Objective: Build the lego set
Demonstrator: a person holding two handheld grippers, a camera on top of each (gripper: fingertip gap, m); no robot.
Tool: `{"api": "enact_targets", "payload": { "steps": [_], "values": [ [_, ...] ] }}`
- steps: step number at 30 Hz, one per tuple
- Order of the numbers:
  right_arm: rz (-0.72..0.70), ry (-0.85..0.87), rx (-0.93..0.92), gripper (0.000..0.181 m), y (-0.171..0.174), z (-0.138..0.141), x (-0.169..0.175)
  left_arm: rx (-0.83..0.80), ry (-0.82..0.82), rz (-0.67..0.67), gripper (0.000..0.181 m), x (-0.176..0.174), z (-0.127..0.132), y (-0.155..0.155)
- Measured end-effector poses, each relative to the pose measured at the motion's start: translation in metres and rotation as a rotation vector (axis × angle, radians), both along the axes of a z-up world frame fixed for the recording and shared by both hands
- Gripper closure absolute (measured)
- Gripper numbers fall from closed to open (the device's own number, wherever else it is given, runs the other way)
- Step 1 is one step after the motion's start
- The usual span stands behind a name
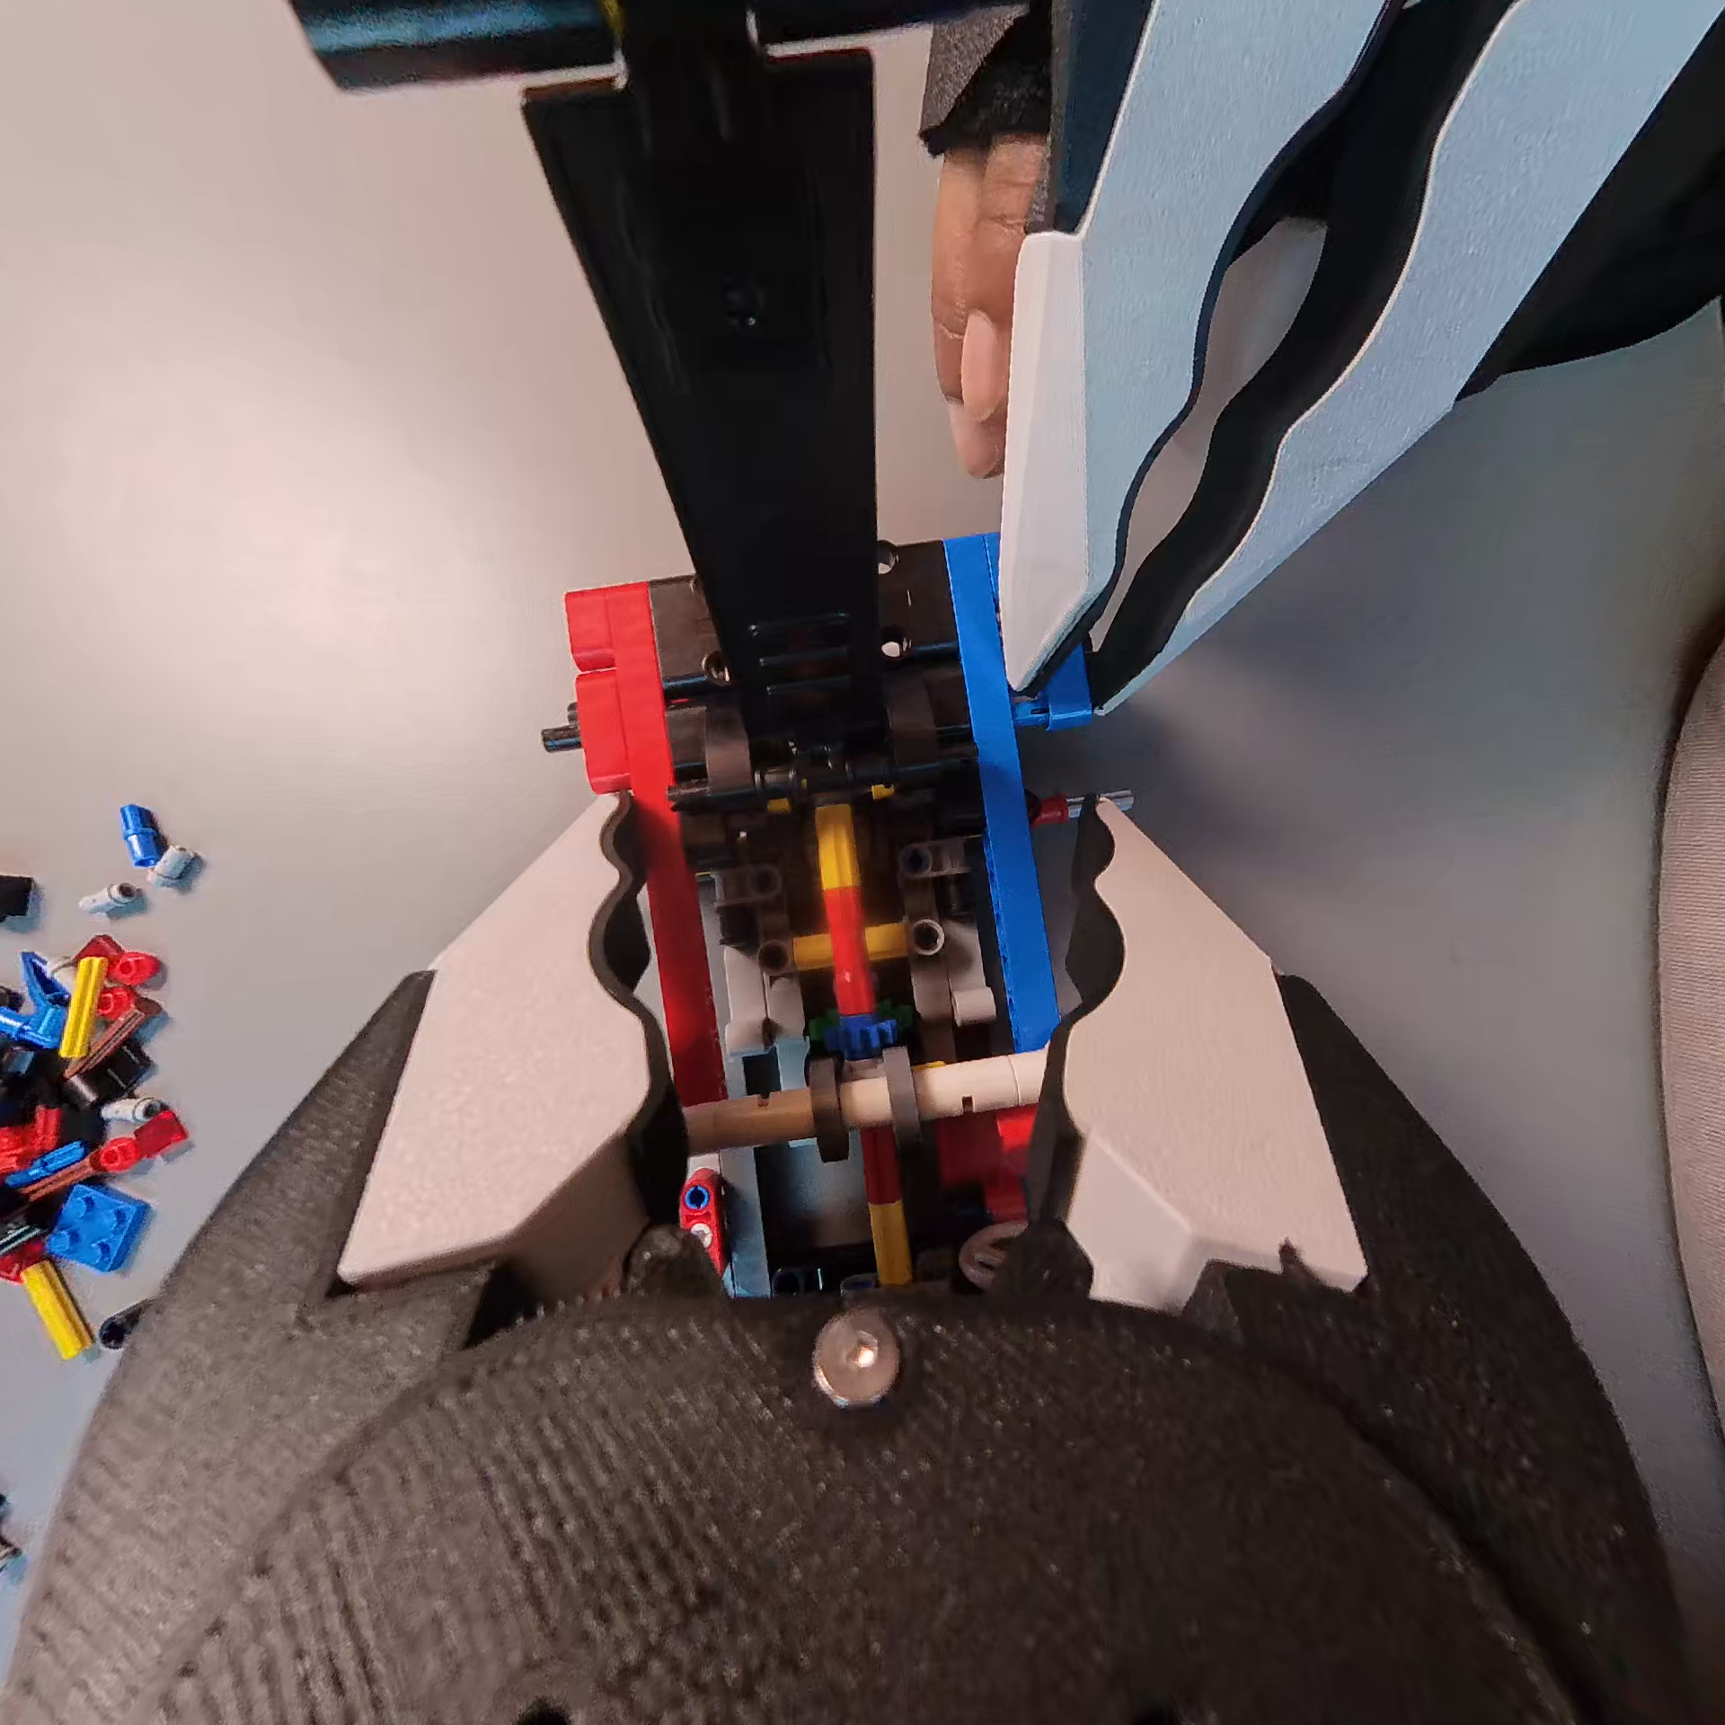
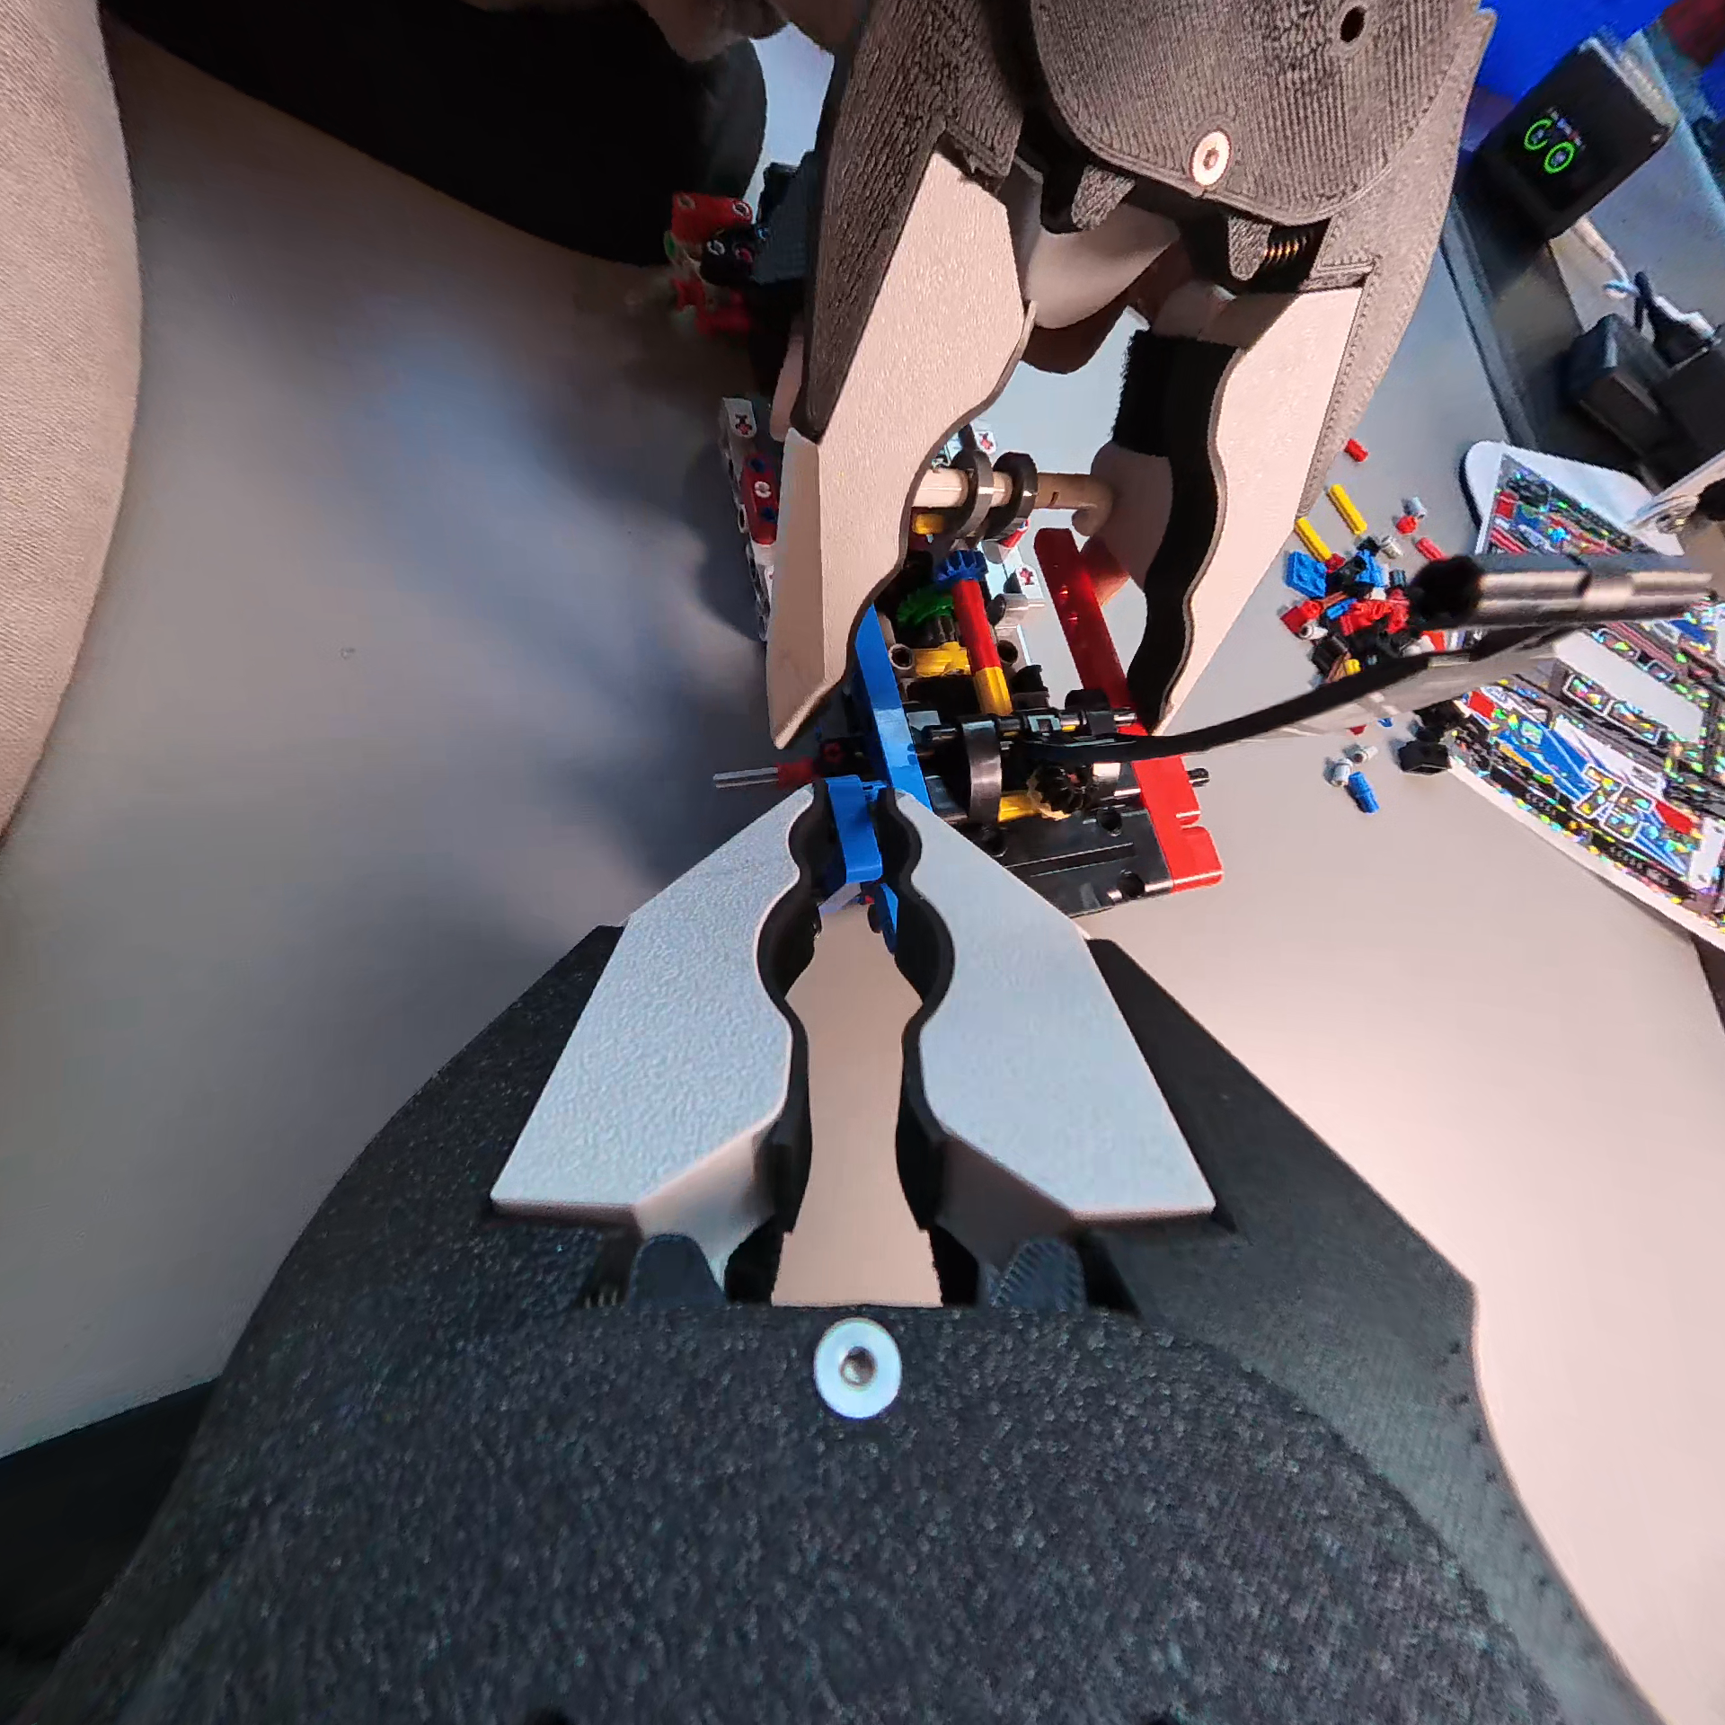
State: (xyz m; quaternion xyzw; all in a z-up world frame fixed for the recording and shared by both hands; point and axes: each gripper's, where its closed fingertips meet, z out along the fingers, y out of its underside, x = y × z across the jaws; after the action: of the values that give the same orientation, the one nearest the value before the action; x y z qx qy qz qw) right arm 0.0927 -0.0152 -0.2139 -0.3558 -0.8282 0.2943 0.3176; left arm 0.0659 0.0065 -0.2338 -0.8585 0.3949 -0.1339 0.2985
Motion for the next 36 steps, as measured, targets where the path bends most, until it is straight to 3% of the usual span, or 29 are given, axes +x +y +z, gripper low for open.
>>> {"api": "enact_targets", "payload": {
  "steps": [6, 21, 26, 28, 30, 33, 36],
  "values": [
    [-0.027, -0.042, -0.07, 0.174, 0.002, -0.002, 0.002, -0.006, -0.026, 0.014, 0.09, 0.0, 0.0, -0.002],
    [0.175, -0.055, -0.112, 0.176, -0.001, -0.003, 0.0, -0.017, -0.016, -0.016, 0.091, 0.0, 0.0, -0.002],
    [0.08, -0.005, -0.055, 0.173, 0.006, 0.0, -0.001, -0.007, -0.045, 0.025, 0.092, -0.001, 0.002, 0.005],
    [0.068, 0.04, -0.117, 0.16, -0.001, 0.013, 0.004, -0.002, -0.045, 0.034, 0.092, -0.003, 0.005, 0.006],
    [0.022, 0.069, -0.152, 0.158, 0.004, 0.023, 0.012, 0.013, -0.055, 0.041, 0.091, -0.007, 0.011, 0.008],
    [-0.063, -0.003, -0.101, 0.164, 0.018, 0.004, 0.029, 0.009, -0.103, 0.032, 0.091, -0.008, 0.022, 0.011],
    [-0.082, -0.039, -0.06, 0.171, 0.018, -0.015, 0.027, -0.086, -0.107, -0.01, 0.084, -0.007, 0.011, 0.011]
  ]
}}
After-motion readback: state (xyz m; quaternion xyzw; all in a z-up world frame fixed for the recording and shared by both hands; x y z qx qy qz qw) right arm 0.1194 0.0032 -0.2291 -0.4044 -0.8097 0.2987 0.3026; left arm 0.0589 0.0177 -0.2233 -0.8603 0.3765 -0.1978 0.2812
